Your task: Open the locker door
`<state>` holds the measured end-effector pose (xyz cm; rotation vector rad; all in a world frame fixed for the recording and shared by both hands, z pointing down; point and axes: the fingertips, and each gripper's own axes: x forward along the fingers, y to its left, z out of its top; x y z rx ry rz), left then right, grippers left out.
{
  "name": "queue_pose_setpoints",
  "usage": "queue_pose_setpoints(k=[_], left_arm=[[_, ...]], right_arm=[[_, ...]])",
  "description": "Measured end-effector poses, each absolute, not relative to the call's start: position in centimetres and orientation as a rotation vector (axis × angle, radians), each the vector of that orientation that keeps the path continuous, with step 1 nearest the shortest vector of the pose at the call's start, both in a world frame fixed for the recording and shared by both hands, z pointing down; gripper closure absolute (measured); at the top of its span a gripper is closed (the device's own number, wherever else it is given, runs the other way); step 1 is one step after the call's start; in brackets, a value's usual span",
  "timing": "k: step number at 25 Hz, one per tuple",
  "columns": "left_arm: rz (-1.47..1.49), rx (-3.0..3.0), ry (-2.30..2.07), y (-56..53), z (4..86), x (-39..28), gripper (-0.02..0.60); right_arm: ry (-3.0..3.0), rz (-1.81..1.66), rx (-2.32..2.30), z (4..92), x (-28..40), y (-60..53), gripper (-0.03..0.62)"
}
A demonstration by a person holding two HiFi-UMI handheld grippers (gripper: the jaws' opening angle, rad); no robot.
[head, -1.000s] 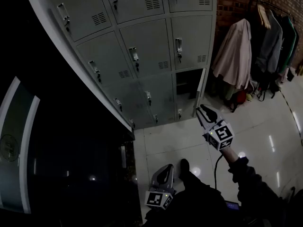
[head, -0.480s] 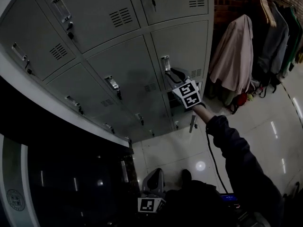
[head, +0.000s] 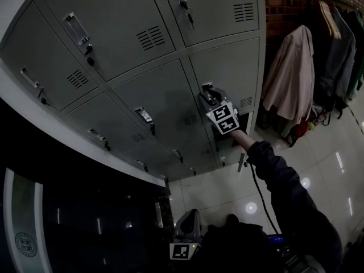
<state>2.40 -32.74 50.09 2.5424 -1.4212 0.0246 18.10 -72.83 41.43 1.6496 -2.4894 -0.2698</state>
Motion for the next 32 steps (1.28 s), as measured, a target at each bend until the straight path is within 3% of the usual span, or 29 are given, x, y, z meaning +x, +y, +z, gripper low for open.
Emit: queue_pose_setpoints(k=[6,13,18,24,26,32], left_arm=[[0.043,2.574,-1.406,-32.9,49.9,3.1,0.558],[-0.021,2.594,-1.409,-35.8,48.7,4.0,0.56],[0.074,2.707,-1.394,-36.5,48.6,5.3,0.56],[0.418,2.826,-1.5,-36.8,49.6,6.3,0.559],[0.394,2.835,-1.495,-36.5,49.4,6.5,0.558],[0.3,2.823,-1.428,-34.2,49.2,6.6,0.56]], right_arm=[[-2.614,-0.16,1.598,41.4,18.4,-71.0,0.497],[-2.759,-0.193,1.573,41.1,23.5,-59.3,0.484],[-2.699,-0.148,1.771,41.2,30.1,-52.5,0.462],[-2.537,-0.128,2.021,41.2,36.6,-49.8,0.454],[-2.474,-0.126,2.116,41.1,38.0,-49.7,0.427],[-2.32,-0.107,2.313,41.7,40.7,-48.0,0.439]])
